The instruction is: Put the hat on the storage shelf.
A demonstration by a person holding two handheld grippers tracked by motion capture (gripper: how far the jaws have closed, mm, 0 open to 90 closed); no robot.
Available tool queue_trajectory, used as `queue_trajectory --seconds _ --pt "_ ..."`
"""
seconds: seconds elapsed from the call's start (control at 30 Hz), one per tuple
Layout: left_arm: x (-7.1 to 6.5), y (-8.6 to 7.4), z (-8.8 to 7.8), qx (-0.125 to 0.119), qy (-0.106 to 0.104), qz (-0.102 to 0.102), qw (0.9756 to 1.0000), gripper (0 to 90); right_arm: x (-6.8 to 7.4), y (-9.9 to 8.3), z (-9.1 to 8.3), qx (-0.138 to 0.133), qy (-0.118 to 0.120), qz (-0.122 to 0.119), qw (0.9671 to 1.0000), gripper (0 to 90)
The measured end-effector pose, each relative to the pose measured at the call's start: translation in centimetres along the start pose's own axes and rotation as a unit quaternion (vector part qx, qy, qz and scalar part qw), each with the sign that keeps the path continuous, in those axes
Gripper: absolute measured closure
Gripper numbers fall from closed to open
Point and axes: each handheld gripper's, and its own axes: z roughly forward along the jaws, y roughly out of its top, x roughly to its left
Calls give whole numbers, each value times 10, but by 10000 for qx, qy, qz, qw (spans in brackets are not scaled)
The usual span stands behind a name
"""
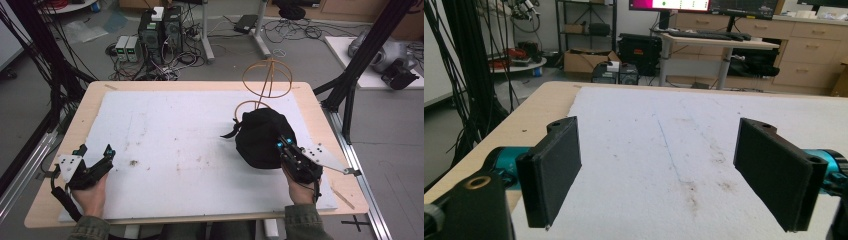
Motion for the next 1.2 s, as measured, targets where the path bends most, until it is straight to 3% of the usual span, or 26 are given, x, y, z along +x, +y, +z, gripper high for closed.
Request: queue_trajectory --seconds 0.3,0.47,0.67,0.97,1.2 --pt "1 0 0 -11 -10 -21 10000 192 10 12 -12 -581 90 -116 9982 879" --pt "0 0 0 -29 -76 -6 10000 192 16 20 -15 -946 133 -106 9954 878" --pt "1 0 -1 0 -67 -4 10000 192 24 30 -19 -1388 -14 -205 9901 879" --pt "0 0 -1 16 -73 -20 10000 193 14 46 -11 -1702 -274 -161 9849 879" --pt "1 -1 0 47 -98 7 9999 193 2 74 2 -2040 -447 -231 9777 879"
